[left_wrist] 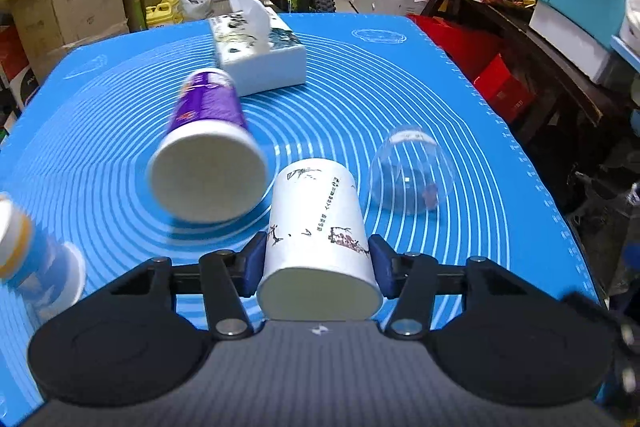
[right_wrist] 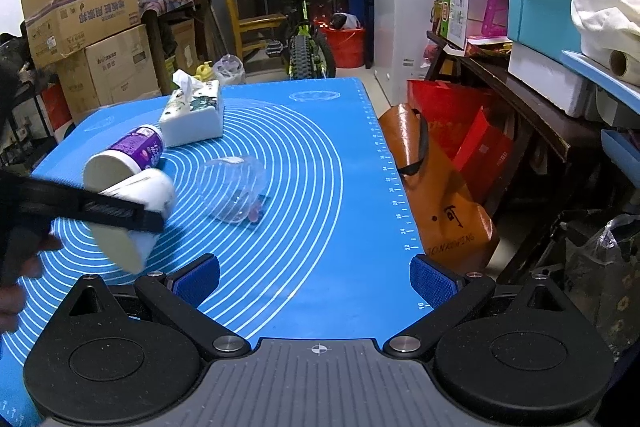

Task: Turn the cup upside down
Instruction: 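Lift the white cup with the left tool toward the right tool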

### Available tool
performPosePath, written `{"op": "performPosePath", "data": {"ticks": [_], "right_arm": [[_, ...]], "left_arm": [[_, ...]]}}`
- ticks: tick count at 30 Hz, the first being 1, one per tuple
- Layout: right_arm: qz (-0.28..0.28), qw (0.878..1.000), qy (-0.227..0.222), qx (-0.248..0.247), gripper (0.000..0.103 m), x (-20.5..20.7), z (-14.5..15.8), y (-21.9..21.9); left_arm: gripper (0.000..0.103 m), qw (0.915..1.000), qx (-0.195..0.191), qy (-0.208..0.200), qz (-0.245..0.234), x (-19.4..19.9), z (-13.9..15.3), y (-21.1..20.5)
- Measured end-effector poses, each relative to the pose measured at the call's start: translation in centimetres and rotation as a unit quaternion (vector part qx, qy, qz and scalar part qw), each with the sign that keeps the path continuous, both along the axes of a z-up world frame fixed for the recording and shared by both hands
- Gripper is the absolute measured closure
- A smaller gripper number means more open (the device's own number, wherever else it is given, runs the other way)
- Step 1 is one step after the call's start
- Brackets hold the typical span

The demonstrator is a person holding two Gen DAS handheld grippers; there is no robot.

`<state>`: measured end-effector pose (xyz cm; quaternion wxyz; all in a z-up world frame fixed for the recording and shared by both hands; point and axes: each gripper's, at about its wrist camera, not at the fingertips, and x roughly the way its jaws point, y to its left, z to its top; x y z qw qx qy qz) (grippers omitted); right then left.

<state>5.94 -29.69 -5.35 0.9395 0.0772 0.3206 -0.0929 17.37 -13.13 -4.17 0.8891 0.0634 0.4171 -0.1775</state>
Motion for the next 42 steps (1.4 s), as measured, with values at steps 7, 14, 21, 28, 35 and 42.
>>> {"op": "performPosePath", "data": {"ticks": [7, 14, 21, 28, 35, 42], "right_arm": [[0.015, 1.000, -0.005, 0.003, 0.002, -0.8, 0.6, 1.4], [0.030, 1.000, 0.005, 0.008, 0.002, -1.6, 0.3, 3.2], [0.038, 0.999, 0.016, 0.003, 0.002, -2.1, 0.1, 4.5], [0.040, 0.999, 0.022, -0.001, 0.002, -2.3, 0.1, 4.8], [0.043, 0.999, 0.026, -0.002, 0.002, -2.2, 0.2, 4.8], [0.043, 0.999, 0.026, -0.002, 0.002, -2.2, 0.2, 4.8]], "left_arm": [[0.048, 0.9998, -0.011, 0.009, 0.015, -3.8, 0.8, 3.7], [0.047, 0.9989, -0.016, 0.030, 0.031, -5.8, -0.3, 5.8], [0.041, 0.9982, -0.025, 0.044, 0.033, -5.8, -1.6, 6.3], [0.025, 0.9986, -0.017, 0.035, 0.036, -6.4, -1.8, 6.8], [0.015, 0.9982, -0.008, 0.034, 0.049, -6.3, -1.9, 7.3], [0.015, 0.9985, 0.009, 0.019, 0.050, -6.3, -1.7, 7.2]]}}
